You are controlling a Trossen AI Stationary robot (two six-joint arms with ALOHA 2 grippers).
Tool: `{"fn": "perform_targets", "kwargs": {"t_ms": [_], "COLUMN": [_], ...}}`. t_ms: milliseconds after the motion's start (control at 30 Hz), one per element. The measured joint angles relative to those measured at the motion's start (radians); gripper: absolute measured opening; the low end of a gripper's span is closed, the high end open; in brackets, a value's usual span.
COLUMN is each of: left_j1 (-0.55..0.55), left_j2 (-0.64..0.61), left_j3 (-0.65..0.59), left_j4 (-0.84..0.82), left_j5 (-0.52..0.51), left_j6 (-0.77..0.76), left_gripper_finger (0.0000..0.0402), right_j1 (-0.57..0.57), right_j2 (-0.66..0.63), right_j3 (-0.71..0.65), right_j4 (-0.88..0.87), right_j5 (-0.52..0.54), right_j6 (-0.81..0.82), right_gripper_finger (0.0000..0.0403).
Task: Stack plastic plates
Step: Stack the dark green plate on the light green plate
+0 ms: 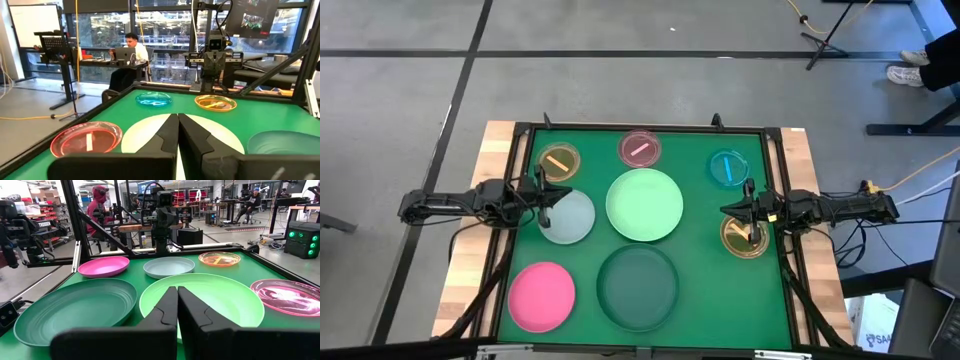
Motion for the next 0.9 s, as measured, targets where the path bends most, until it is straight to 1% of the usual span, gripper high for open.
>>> {"fn": "perform_targets", "kwargs": {"t_ms": [167,333,433,567,667,800,900], "left_j1": [0.000,0.000,0.000,0.000,0.000,0.000,0.000], "left_j2": [0.000,0.000,0.000,0.000,0.000,0.000,0.000], "left_j3": [0.000,0.000,0.000,0.000,0.000,0.000,0.000], "left_j4": [0.038,0.163,0.249,0.295,0.330,0.324,0.327], "left_j5": [-0.028,-0.040,-0.058,-0.045,-0.043,0.005,0.014], "left_j6": [-0.018,-0.030,0.039,0.100,0.124,0.127,0.127], "left_gripper_finger": [0.0001,0.0001,0.0001,0.0001,0.0001,0.0001,0.0002], "right_j1": [0.000,0.000,0.000,0.000,0.000,0.000,-0.001], "right_j2": [0.000,0.000,0.000,-0.001,0.000,0.000,0.000], "right_j3": [0.000,0.000,0.000,0.000,0.000,0.000,0.000], "right_j4": [0.000,0.000,0.001,0.043,0.039,0.042,0.067], "right_j5": [0.000,0.000,0.000,0.025,0.027,0.027,0.052], "right_j6": [0.000,0.000,0.000,0.000,0.002,0.006,0.019], "right_gripper_finger": [0.0001,0.0001,0.0001,0.0001,0.0001,0.0001,0.0001]}}
